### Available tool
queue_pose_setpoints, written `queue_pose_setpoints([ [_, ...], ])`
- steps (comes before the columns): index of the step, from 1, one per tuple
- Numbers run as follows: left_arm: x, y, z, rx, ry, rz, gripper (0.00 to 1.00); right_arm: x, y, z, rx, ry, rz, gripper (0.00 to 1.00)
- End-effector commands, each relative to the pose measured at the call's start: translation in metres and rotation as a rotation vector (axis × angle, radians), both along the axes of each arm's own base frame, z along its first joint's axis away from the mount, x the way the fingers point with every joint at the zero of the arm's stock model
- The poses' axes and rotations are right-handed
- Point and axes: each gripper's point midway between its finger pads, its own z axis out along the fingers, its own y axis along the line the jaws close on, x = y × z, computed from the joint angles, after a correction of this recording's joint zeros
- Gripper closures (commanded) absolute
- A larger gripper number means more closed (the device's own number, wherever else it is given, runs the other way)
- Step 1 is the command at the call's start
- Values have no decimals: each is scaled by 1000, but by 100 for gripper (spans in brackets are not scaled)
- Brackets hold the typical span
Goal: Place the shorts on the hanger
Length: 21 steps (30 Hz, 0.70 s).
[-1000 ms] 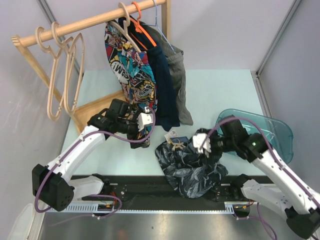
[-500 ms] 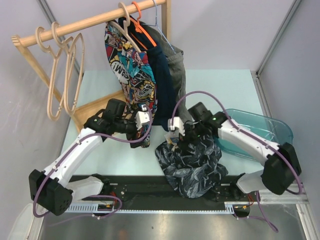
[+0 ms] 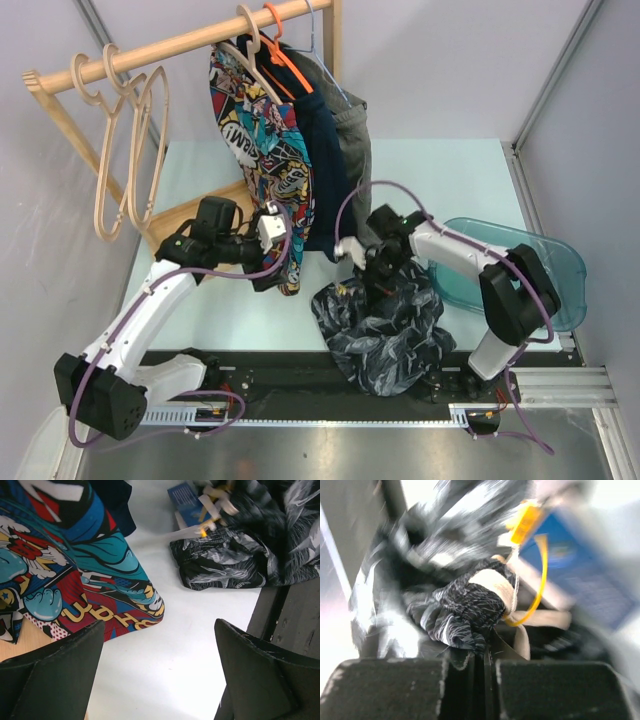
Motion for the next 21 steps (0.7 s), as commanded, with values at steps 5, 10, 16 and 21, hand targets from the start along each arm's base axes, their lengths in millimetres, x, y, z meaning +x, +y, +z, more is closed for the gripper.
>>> queue_pose_setpoints([
  [5,18,-2,35,-79,-59,66,5,138,36,152,346,-458,-294,100],
  [10,36,2,62,-137,-84,165,6,123,55,251,503,-791,-238,100],
  [16,40,12,75,-172,-156,217,5,8,43,146,311,-1122,185,83],
  [21,29,18,56,-121,-132,181,4,-21,-5,72,121,-1060,236,6],
])
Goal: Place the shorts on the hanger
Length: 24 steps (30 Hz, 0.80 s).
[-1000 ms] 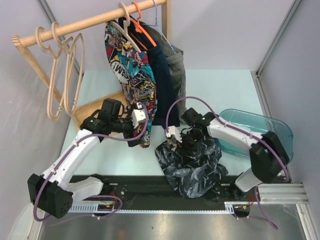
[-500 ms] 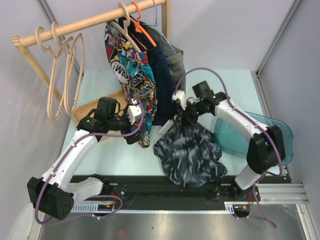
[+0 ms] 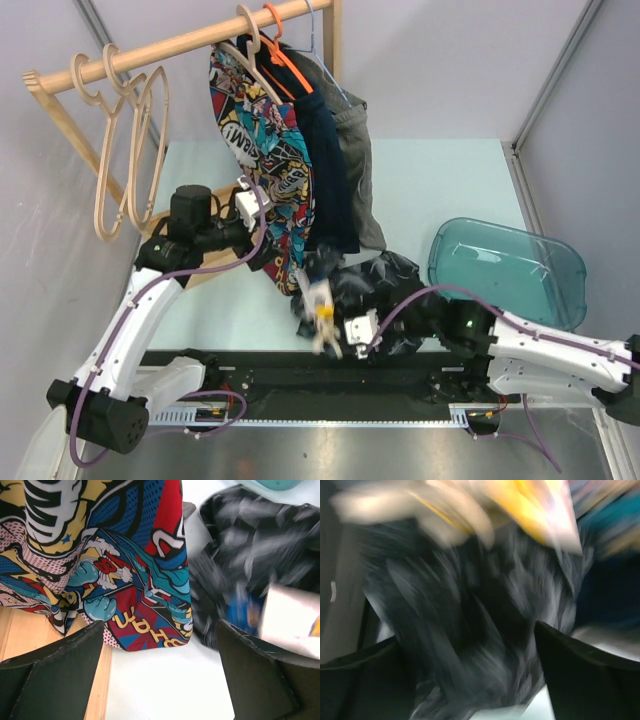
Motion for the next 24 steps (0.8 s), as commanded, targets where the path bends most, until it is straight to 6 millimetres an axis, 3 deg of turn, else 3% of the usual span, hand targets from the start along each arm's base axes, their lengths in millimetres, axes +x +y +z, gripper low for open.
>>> queue_pose_setpoints([
  [1,-10,5,-11,26,16,-31,4,30,-44,-34,-179,-90,-190,1],
  [7,-29,2,-39,79,54,-163,4,40,-48,-10,-93,64,-224,0],
  [8,-29,3,-45,96,52,-184,4,41,-45,1,-63,88,-221,0],
  [13,-51,2,-68,133,98,-292,6,32,-20,13,10,224,-149,7],
  [15,-62,-2,-73,139,79,-357,7,28,-11,7,-5,250,-118,7],
  [19,-79,-9,-95,181,30,-436,8,31,7,-30,-80,359,-123,5],
  [24,-90,-23,-107,150,57,-447,9,38,11,-56,-107,491,-185,10],
])
